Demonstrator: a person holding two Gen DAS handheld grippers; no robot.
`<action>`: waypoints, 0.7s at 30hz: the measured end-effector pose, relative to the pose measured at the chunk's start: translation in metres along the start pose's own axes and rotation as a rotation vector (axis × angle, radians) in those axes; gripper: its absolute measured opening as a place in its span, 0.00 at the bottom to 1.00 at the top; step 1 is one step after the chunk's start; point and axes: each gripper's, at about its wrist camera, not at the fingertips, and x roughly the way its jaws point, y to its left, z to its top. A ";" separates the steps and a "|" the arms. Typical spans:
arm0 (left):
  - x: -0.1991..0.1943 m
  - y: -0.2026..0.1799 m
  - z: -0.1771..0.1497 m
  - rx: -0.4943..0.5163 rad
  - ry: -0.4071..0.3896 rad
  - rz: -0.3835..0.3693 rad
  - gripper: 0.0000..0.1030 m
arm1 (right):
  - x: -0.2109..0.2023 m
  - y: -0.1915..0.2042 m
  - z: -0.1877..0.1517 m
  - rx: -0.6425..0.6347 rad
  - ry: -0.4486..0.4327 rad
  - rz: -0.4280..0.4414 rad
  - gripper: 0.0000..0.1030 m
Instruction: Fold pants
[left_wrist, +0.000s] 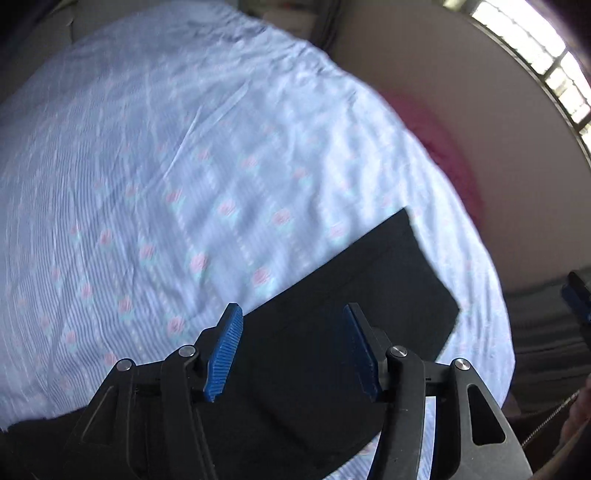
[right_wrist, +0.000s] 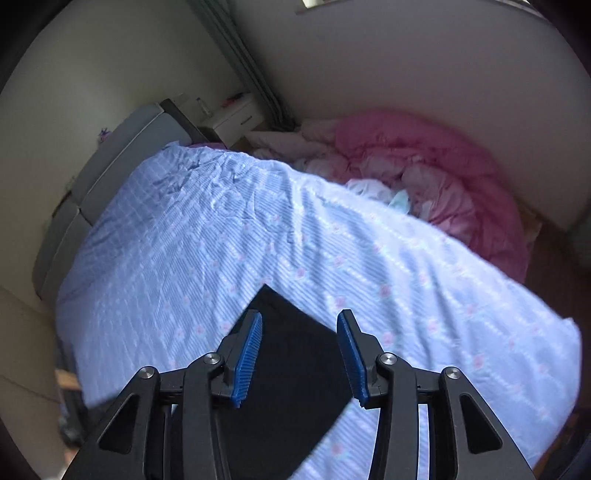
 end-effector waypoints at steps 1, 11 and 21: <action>-0.009 -0.006 -0.003 0.017 -0.009 -0.010 0.54 | -0.005 -0.001 -0.004 -0.007 0.002 0.005 0.43; -0.107 -0.041 -0.102 0.254 -0.135 0.041 0.66 | -0.069 0.019 -0.089 -0.188 0.089 0.099 0.53; -0.191 -0.021 -0.246 0.151 -0.168 0.142 0.72 | -0.121 0.069 -0.191 -0.361 0.233 0.234 0.55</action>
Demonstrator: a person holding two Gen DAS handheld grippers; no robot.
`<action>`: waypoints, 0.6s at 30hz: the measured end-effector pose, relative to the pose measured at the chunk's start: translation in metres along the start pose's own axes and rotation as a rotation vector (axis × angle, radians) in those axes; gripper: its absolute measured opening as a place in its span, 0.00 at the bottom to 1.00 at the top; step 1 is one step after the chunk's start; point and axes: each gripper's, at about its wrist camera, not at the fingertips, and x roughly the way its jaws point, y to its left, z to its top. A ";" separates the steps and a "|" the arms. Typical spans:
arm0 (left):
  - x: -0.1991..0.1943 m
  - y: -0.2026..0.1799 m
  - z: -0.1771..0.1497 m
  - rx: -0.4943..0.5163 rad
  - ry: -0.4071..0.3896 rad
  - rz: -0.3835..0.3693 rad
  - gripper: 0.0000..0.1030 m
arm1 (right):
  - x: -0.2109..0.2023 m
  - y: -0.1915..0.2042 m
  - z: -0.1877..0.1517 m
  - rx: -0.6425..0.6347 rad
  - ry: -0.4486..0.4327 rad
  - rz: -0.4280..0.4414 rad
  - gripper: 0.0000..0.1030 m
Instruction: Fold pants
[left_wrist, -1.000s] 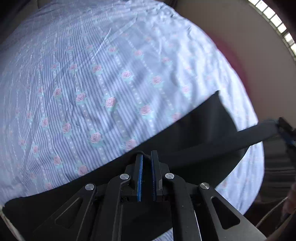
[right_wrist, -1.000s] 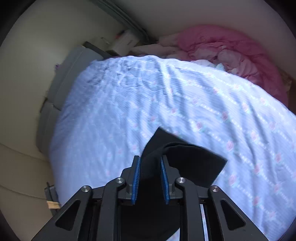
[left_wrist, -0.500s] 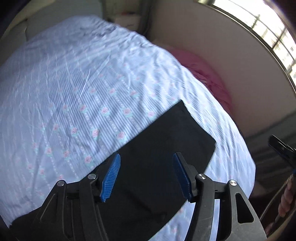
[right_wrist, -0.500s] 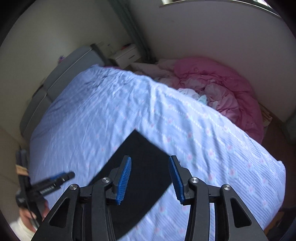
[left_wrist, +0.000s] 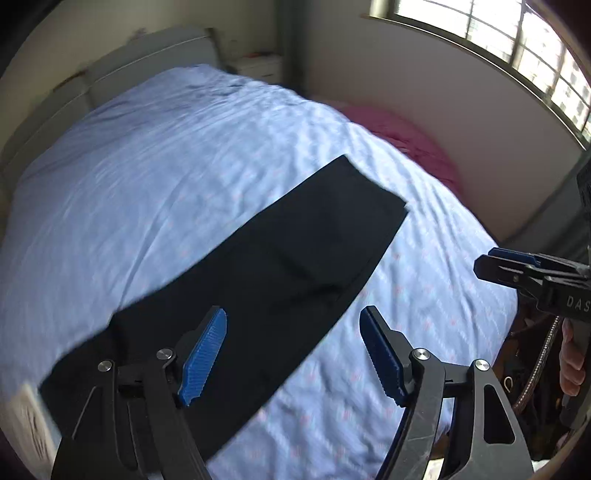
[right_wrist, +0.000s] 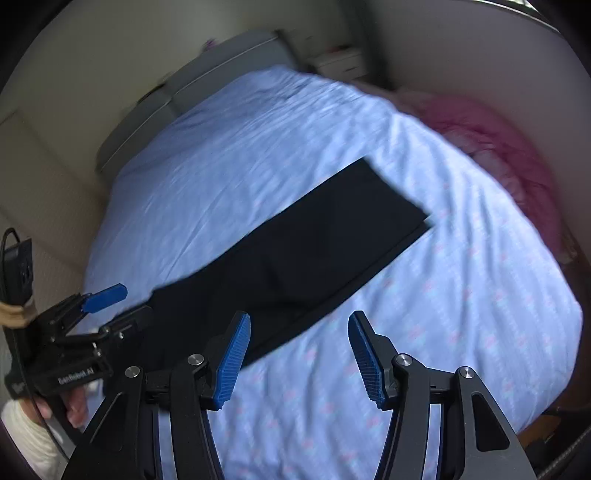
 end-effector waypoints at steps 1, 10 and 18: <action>-0.007 0.005 -0.013 -0.031 0.003 0.010 0.73 | 0.002 0.007 -0.006 -0.019 0.018 0.014 0.55; -0.070 0.098 -0.153 -0.499 0.077 0.141 0.73 | 0.025 0.088 -0.079 -0.248 0.158 0.139 0.55; -0.118 0.186 -0.258 -0.796 0.064 0.246 0.76 | 0.055 0.174 -0.135 -0.378 0.277 0.224 0.55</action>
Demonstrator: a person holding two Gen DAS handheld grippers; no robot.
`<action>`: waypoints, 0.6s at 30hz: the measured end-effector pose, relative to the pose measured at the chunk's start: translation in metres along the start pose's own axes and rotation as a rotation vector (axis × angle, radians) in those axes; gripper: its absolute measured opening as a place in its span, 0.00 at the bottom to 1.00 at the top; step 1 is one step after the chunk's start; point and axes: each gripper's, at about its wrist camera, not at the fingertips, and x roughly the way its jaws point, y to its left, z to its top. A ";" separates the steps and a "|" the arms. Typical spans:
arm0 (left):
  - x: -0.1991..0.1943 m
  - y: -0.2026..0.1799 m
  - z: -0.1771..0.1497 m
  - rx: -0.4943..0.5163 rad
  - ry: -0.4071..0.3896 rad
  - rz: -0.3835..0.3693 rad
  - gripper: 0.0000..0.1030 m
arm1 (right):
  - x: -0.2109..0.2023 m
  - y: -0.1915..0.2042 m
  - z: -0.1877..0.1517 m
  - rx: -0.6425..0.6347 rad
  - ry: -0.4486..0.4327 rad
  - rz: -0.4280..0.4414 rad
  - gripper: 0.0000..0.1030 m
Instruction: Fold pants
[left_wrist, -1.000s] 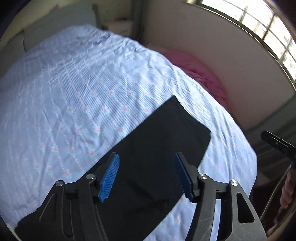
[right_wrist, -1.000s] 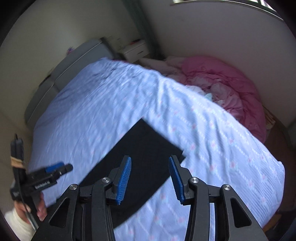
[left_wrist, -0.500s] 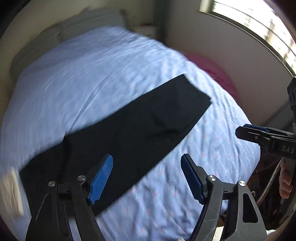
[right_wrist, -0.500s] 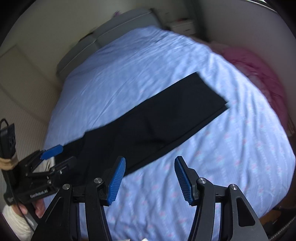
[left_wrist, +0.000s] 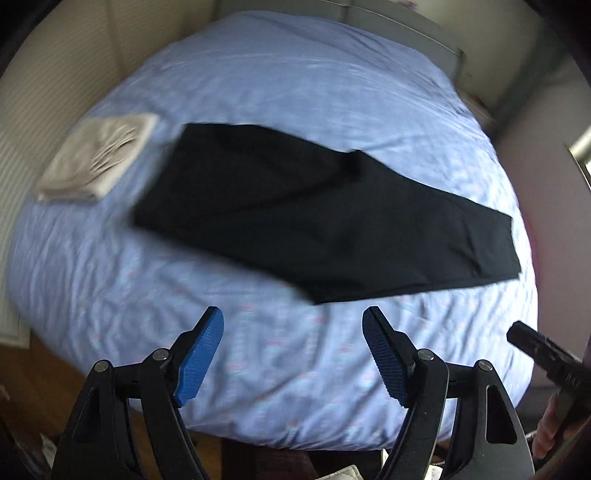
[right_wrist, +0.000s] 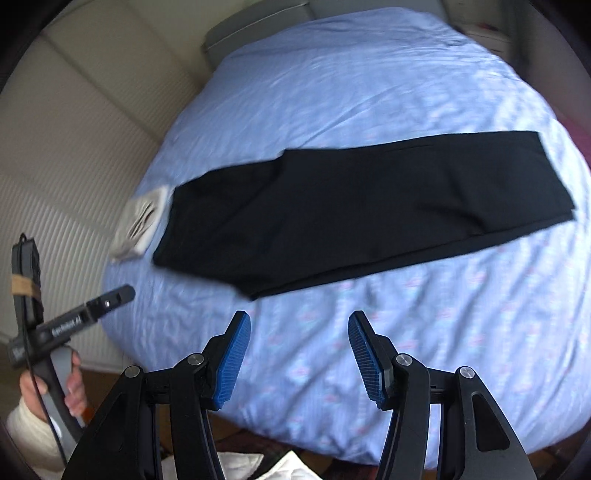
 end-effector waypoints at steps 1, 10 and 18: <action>0.001 0.015 -0.001 -0.011 0.002 0.007 0.76 | 0.008 0.010 -0.001 -0.009 0.009 0.007 0.55; 0.035 0.079 0.001 0.080 0.103 0.021 0.77 | 0.098 0.088 -0.011 -0.033 0.117 0.009 0.55; 0.062 0.090 -0.013 0.019 0.173 -0.002 0.78 | 0.163 0.101 -0.006 -0.063 0.242 -0.017 0.55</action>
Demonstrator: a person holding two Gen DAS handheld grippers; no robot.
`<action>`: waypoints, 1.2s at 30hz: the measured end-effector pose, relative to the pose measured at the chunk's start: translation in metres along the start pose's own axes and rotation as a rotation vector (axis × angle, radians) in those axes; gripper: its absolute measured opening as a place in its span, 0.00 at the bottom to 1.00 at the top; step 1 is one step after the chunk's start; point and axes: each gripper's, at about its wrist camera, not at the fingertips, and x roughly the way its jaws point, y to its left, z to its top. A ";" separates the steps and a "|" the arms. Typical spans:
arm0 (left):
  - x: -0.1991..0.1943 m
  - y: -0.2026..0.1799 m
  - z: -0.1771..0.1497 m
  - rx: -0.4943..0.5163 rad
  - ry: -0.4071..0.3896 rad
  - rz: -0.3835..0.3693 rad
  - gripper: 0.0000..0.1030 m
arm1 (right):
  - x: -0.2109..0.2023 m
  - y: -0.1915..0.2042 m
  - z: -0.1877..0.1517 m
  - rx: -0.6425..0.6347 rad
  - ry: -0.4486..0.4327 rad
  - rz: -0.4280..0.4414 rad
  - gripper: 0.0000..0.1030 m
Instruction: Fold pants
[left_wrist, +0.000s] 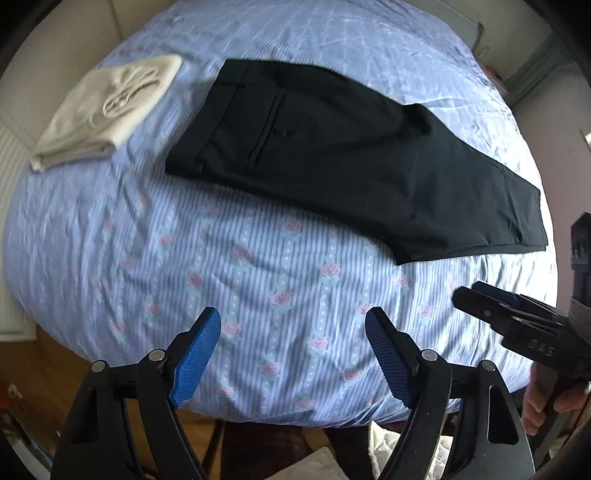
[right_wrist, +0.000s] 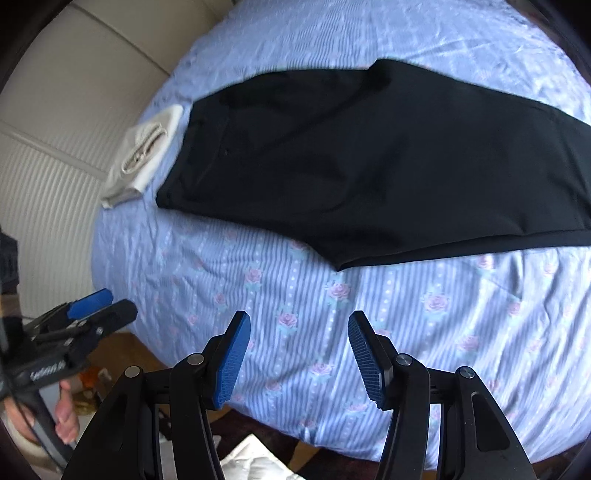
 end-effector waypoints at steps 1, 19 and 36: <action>0.003 0.000 -0.002 -0.022 0.005 -0.001 0.78 | 0.005 -0.001 0.002 -0.005 0.012 -0.003 0.55; 0.017 -0.025 -0.024 -0.289 0.011 0.111 0.78 | 0.095 -0.019 0.040 -0.223 0.172 0.031 0.55; 0.008 -0.035 -0.029 -0.265 0.022 0.180 0.79 | 0.091 -0.003 0.052 -0.376 0.062 0.026 0.57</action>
